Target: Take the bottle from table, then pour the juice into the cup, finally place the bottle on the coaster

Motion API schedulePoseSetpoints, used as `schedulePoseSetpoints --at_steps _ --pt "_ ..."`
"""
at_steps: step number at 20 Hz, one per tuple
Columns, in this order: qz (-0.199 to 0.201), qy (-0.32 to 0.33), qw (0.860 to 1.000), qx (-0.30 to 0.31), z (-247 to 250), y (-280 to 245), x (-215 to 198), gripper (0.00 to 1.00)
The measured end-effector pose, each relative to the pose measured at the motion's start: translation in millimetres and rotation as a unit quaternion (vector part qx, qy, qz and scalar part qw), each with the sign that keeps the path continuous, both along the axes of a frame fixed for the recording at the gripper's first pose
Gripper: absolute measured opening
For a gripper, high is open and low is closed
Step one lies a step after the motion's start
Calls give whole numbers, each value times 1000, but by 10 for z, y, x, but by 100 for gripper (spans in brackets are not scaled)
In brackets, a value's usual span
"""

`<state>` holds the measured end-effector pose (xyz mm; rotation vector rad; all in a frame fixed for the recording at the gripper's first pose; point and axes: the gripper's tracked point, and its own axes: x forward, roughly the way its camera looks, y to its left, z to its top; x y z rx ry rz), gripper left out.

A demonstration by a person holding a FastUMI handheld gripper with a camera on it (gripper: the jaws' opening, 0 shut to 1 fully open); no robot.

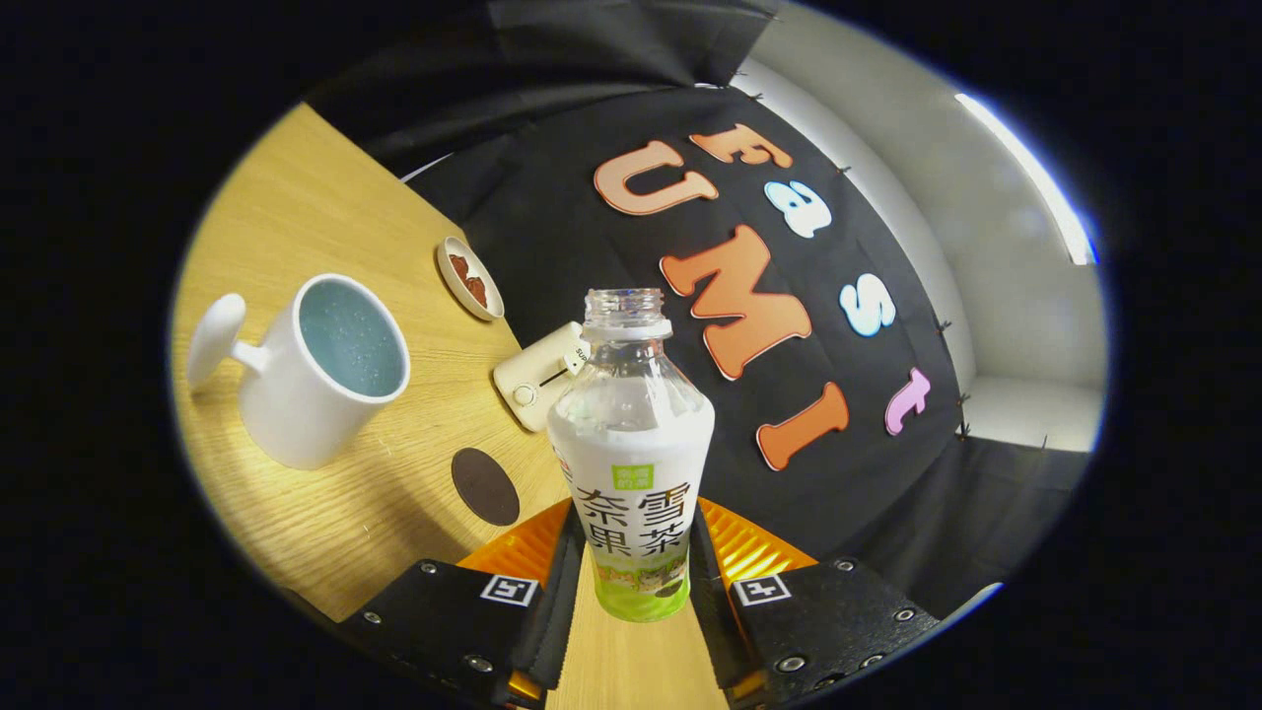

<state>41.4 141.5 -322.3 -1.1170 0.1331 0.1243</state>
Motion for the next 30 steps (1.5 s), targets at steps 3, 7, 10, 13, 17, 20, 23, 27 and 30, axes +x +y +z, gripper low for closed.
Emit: schedulePoseSetpoints --at_steps 3,7,10,13,17,20,23,27,30 --pt "19 0 999 -31 -27 100 -21 57" --pt "38 -7 997 -67 -64 168 -33 57" --pt "53 -21 993 -103 -83 219 -31 57" --pt "64 -33 989 -133 -62 239 -29 57" --pt "80 -45 983 -158 -60 283 -49 57" --pt "93 -62 975 -189 -43 317 -30 57" --pt "103 -68 970 -211 -55 356 -33 57" --pt "104 -76 965 -229 -4 361 -30 57" --pt "106 -80 962 -240 28 367 -19 57"
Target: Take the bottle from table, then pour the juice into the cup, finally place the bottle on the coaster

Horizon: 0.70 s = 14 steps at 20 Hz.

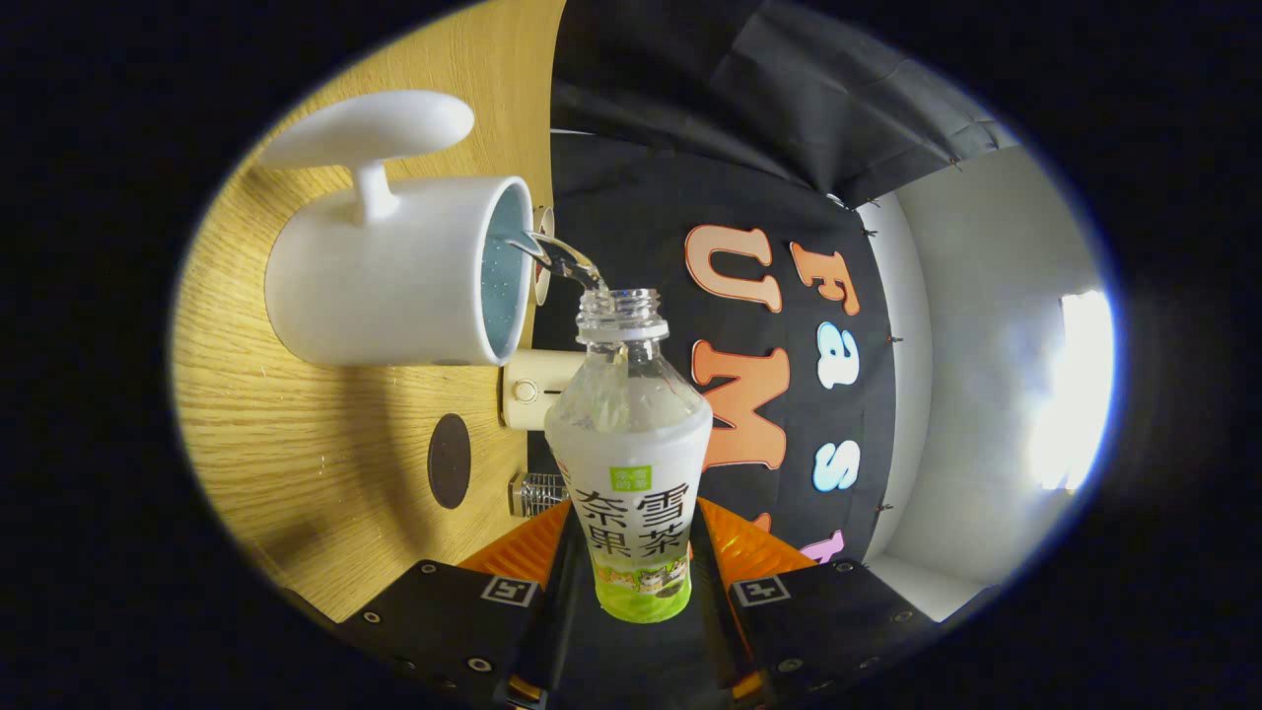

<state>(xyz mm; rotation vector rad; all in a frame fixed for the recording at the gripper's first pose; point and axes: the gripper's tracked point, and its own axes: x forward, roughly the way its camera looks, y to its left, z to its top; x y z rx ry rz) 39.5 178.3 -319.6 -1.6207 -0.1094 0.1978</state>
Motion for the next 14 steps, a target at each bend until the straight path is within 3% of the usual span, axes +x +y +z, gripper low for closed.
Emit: schedulePoseSetpoints --at_steps 14 --pt "7 -21 999 -32 76 -23 78 57"
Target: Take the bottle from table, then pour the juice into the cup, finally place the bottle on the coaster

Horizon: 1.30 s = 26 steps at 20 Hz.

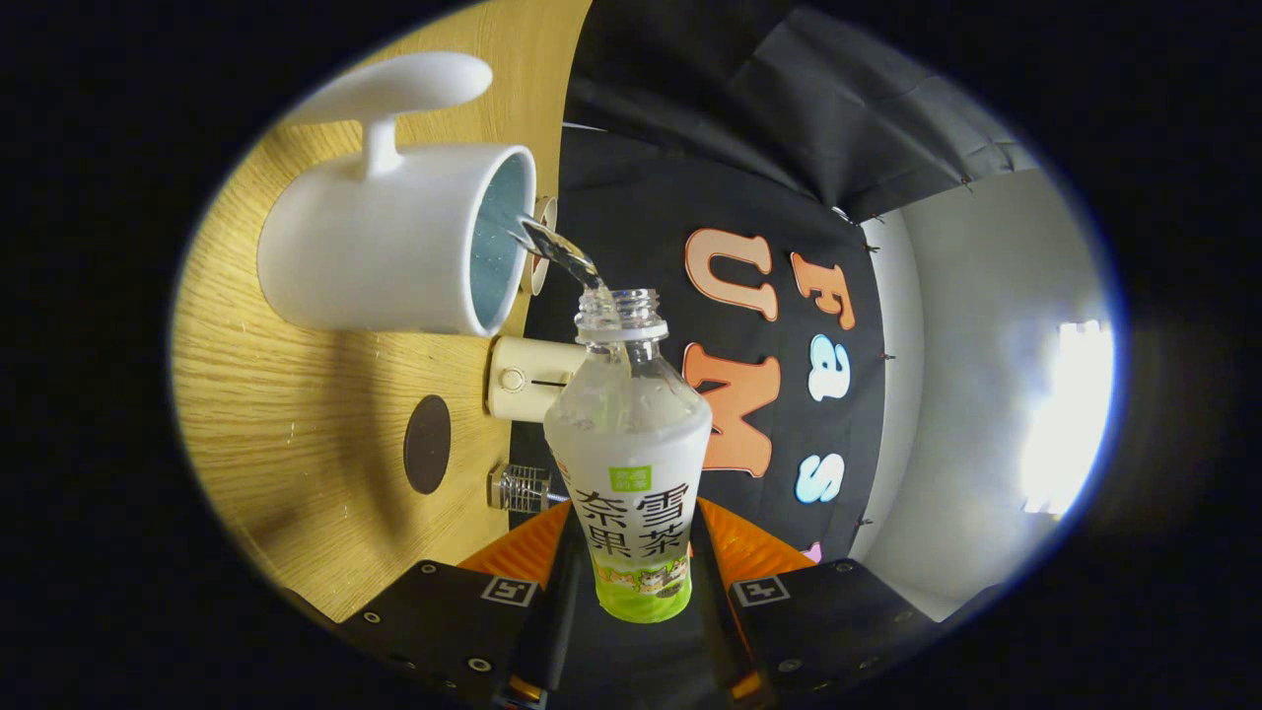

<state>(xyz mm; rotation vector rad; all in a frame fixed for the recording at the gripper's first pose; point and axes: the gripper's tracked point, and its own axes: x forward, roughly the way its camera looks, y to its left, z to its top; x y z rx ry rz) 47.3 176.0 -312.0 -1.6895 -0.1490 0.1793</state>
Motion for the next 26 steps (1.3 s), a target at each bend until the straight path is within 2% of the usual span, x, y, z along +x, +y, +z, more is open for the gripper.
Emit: schedulePoseSetpoints --at_steps 26 --pt "35 -42 995 -80 262 104 41 57"
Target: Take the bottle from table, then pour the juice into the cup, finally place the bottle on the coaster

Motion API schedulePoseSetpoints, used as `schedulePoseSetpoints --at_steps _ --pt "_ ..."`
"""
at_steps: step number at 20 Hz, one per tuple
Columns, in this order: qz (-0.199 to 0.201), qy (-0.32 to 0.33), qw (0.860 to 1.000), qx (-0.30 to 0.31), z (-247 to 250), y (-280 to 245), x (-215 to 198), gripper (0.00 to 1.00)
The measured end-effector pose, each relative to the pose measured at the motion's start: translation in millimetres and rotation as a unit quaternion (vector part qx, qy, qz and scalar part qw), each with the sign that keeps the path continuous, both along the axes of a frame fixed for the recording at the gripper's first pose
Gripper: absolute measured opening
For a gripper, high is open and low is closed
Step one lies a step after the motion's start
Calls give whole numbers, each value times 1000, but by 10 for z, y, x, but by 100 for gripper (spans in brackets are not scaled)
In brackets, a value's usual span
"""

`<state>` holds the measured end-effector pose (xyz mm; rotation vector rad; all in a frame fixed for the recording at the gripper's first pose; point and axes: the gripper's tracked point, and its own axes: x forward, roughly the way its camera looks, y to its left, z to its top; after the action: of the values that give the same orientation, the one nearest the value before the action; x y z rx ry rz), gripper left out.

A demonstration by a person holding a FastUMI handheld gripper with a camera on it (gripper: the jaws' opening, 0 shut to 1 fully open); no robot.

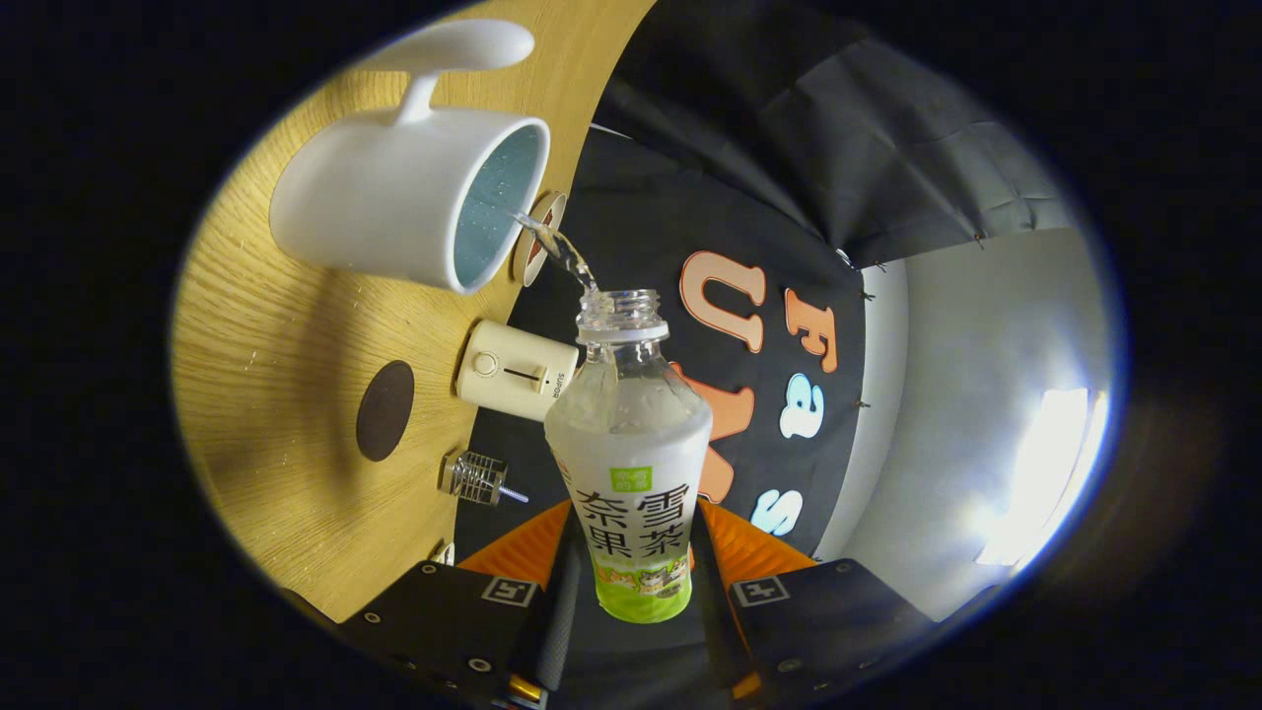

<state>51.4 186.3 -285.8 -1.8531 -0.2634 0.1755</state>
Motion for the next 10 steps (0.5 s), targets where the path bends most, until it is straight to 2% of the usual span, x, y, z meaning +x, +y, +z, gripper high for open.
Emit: schedulePoseSetpoints --at_steps 10 --pt "19 -6 999 -37 33 56 19 57"
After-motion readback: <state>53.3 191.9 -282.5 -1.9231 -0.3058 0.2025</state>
